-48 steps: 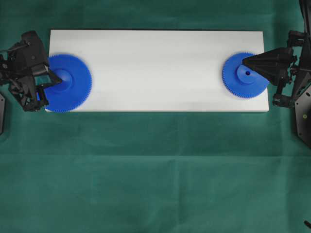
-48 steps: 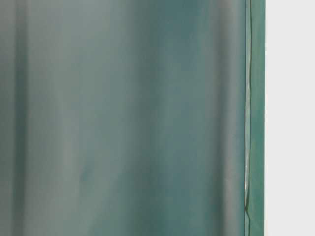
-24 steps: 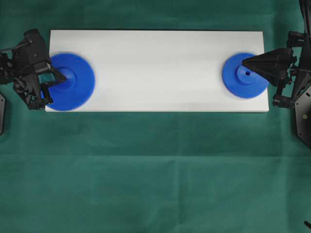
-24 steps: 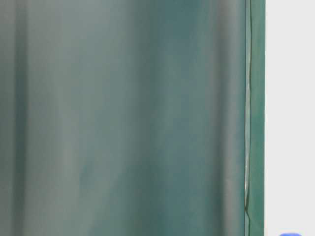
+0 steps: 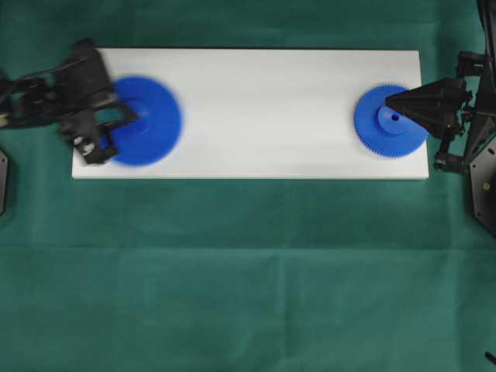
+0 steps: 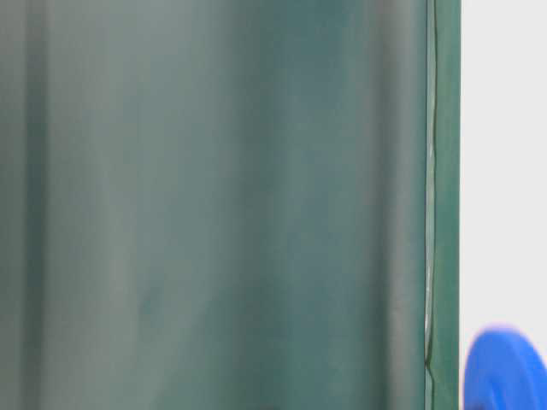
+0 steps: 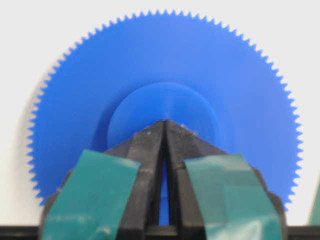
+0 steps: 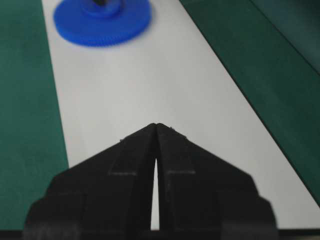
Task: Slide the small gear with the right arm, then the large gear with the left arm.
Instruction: 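Slide the large gear right with the left gripper into the small gear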
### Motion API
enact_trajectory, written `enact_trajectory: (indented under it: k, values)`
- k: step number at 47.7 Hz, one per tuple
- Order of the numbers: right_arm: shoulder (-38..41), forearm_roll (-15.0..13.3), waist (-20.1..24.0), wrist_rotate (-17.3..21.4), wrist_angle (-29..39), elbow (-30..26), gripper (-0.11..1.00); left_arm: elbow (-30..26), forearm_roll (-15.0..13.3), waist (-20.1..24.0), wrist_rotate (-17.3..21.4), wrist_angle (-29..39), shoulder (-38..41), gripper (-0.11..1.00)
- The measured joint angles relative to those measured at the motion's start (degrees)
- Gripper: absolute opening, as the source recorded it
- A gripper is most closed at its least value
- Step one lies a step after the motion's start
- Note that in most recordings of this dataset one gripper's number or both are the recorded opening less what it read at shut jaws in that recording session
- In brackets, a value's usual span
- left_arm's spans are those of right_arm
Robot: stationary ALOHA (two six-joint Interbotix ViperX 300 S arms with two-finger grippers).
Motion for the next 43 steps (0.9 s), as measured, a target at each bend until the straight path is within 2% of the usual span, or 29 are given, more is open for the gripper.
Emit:
enact_trajectory:
  k: [13, 24, 34, 43]
  values:
    - [0.1, 0.0, 0.1, 0.0, -1.0, 0.0, 0.5, -22.6, -0.1, -2.3, 0.0, 0.4, 19.1, 0.0]
    - [0.1, 0.0, 0.2, -0.2, -1.1, 0.0, 0.5, -39.6, 0.0, -5.3, 0.1, 6.9, 28.9, 0.0]
    - [0.1, 0.0, 0.2, -0.4, -1.1, 0.0, 0.5, -50.5, 0.1, -7.7, 0.3, 11.2, 35.2, 0.0]
    - [0.1, 0.0, 0.2, -0.4, -1.2, 0.6, 0.5, -54.8, 0.2, -8.5, 0.3, 12.8, 37.6, 0.0]
